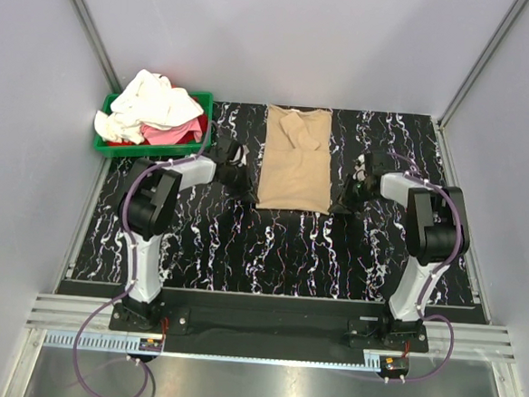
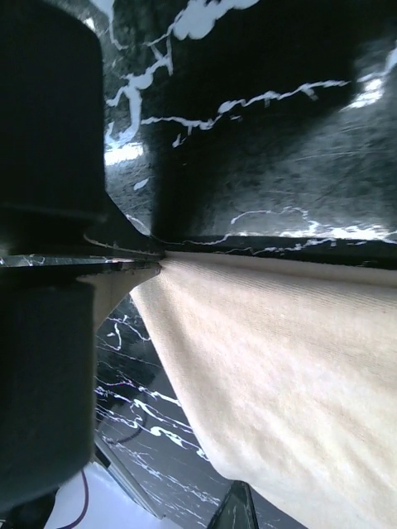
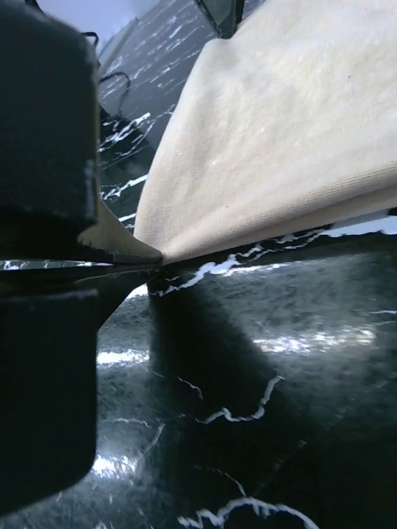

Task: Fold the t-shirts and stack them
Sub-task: Fold the tshirt

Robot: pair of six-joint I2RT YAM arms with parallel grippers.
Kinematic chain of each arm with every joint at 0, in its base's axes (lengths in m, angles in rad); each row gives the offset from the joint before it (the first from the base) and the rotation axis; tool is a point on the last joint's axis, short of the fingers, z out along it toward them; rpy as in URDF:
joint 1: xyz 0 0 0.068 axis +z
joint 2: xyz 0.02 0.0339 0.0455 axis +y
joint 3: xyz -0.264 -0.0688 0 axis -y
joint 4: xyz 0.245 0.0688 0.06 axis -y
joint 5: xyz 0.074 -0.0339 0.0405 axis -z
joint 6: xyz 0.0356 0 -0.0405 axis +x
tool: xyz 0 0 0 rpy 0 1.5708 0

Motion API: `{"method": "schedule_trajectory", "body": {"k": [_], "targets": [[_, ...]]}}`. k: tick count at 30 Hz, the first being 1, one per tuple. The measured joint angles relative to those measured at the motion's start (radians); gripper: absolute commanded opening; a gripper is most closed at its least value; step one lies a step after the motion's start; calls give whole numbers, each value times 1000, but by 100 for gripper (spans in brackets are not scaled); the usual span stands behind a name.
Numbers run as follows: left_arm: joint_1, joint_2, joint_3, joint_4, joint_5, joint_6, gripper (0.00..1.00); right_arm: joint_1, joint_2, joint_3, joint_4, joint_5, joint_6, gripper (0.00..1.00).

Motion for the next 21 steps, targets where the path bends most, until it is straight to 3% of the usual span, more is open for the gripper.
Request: {"method": "schedule_trajectory", "body": {"k": [6, 11, 13, 16, 21], "targets": [[-34, -63, -93, 24, -13, -19, 0, 0, -55, -97, 56, -5, 26, 0], [-64, -149, -198, 14, -48, -26, 12, 2, -133, -190, 45, 3, 59, 3], [-70, -174, -215, -17, -74, -27, 17, 3, -161, -203, 2, 26, 66, 9], [-70, -199, -212, -58, -111, -21, 34, 3, -193, -196, -49, 33, 79, 18], [-68, -207, -151, -117, -142, -22, 38, 26, -222, -119, -98, 27, 101, 17]]}}
